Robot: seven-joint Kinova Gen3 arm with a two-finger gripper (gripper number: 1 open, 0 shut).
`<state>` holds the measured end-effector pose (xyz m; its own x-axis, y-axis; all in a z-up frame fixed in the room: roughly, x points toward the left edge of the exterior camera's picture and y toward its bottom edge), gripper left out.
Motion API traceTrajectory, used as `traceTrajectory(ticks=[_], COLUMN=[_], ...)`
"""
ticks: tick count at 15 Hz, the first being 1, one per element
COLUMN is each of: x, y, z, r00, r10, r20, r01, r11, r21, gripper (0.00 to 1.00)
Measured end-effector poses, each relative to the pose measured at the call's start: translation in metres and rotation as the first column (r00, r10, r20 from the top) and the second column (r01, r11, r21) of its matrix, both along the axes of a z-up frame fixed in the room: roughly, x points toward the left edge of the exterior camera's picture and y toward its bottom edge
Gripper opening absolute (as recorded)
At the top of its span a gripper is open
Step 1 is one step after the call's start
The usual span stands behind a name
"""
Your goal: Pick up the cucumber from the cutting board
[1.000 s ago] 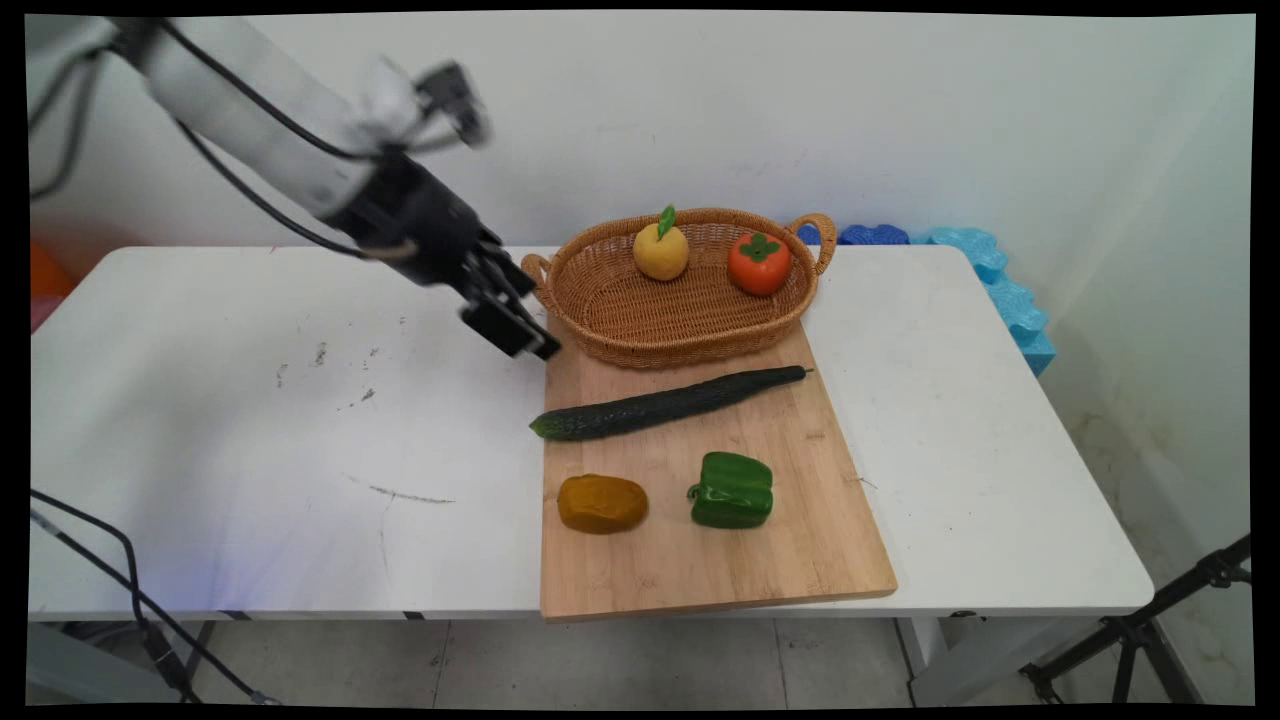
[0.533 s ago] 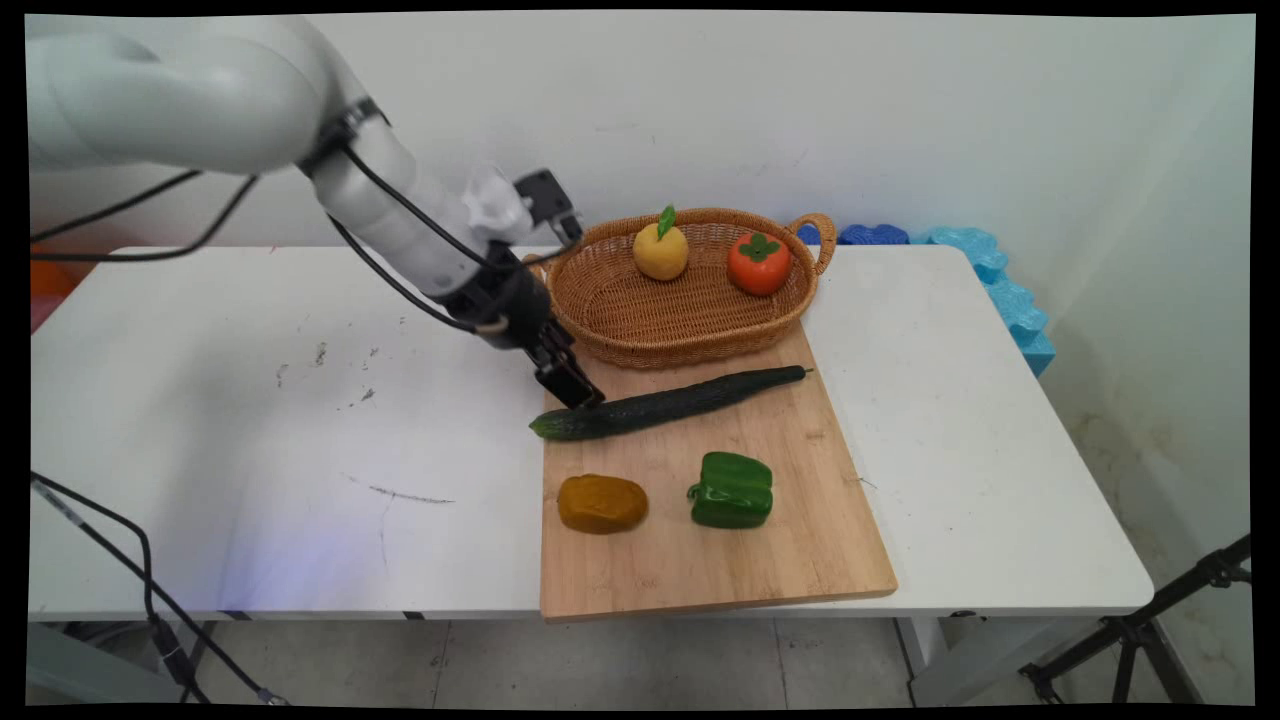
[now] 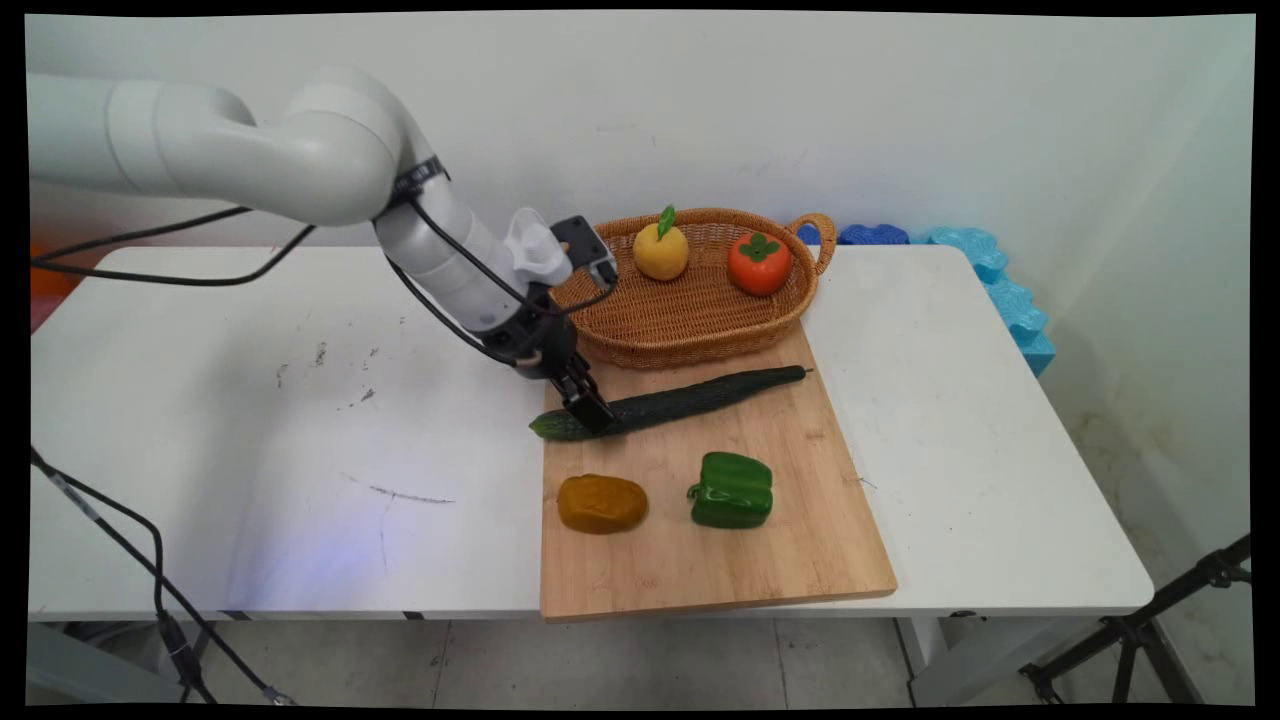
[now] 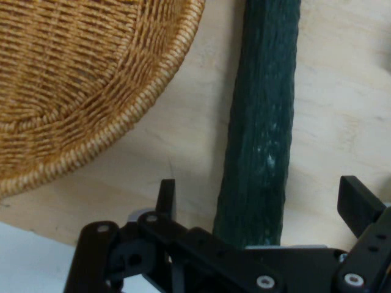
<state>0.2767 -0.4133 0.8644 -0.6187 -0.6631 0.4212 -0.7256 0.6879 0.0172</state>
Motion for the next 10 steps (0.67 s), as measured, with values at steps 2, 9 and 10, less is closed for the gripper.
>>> traceTrajectory(ticks=[2,9,10], x=[-0.004,-0.015,-0.016], y=[-0.003,-0.007,-0.007], z=[-0.008,-0.022,-0.022], r00=[1.000,1.000,1.000], r10=[-0.001,-0.012,-0.017], r20=[0.007,0.022,0.022], r01=[0.001,0.012,0.017], r11=[1.000,1.000,1.000], r21=[0.002,0.000,-0.002], gripper=[1.00,0.00,0.00])
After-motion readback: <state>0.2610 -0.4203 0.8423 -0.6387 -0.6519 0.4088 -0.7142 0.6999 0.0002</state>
